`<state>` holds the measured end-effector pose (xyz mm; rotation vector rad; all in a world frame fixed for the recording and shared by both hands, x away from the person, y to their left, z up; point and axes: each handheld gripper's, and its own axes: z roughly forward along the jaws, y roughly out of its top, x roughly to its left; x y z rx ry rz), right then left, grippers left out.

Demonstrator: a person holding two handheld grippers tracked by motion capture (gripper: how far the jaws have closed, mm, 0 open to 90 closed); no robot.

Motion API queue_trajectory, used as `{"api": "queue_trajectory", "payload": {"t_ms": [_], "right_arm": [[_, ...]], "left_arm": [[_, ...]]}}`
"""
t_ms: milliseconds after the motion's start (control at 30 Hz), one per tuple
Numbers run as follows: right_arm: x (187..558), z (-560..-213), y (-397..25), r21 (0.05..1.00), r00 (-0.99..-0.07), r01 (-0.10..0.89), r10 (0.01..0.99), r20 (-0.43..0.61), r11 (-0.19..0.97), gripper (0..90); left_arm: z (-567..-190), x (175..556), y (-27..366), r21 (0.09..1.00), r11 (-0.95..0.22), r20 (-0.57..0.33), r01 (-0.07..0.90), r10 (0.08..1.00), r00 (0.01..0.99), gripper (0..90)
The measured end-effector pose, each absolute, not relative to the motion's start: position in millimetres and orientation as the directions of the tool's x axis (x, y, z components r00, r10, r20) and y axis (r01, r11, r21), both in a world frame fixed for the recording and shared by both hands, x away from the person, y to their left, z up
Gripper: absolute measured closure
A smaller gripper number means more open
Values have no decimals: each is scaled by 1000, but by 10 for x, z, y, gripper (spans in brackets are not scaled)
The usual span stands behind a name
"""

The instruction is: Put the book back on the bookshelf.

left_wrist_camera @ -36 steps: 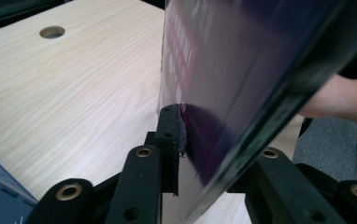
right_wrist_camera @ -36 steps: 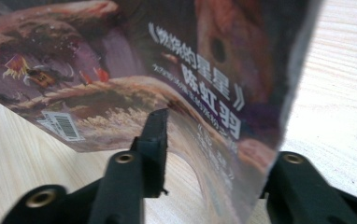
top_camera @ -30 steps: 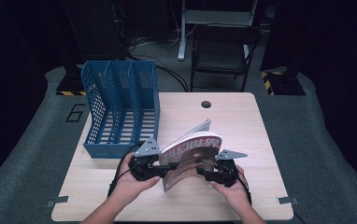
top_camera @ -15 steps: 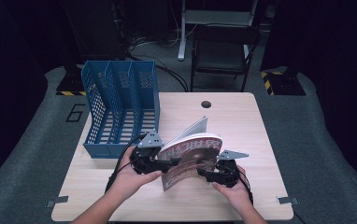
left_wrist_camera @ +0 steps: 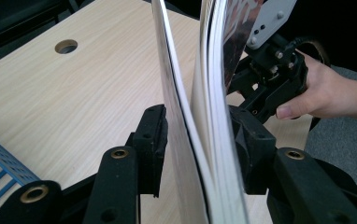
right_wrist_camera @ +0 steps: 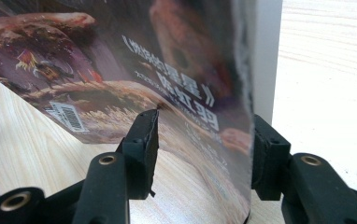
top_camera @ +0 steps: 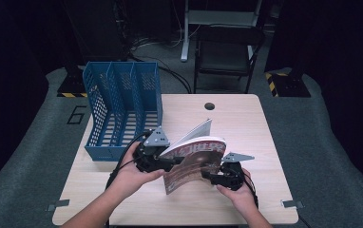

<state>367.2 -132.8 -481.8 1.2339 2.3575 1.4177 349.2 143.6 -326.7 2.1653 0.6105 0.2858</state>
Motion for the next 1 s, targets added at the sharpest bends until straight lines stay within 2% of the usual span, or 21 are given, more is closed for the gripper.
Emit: {"api": "queue_trajectory", "payload": {"t_ms": [300,1000], "right_arm": [[3664,-4817,-1327,784,-655,580,699,288,220,505],[3661,-4788,-1482,799,-650,567,705,285,199,489]], "left_arm": [[-3062,3528,1394,771,-535,-23,345,517,856,625],[-2900,3720,1110,722,-596,-16,351,493,870,618]]}}
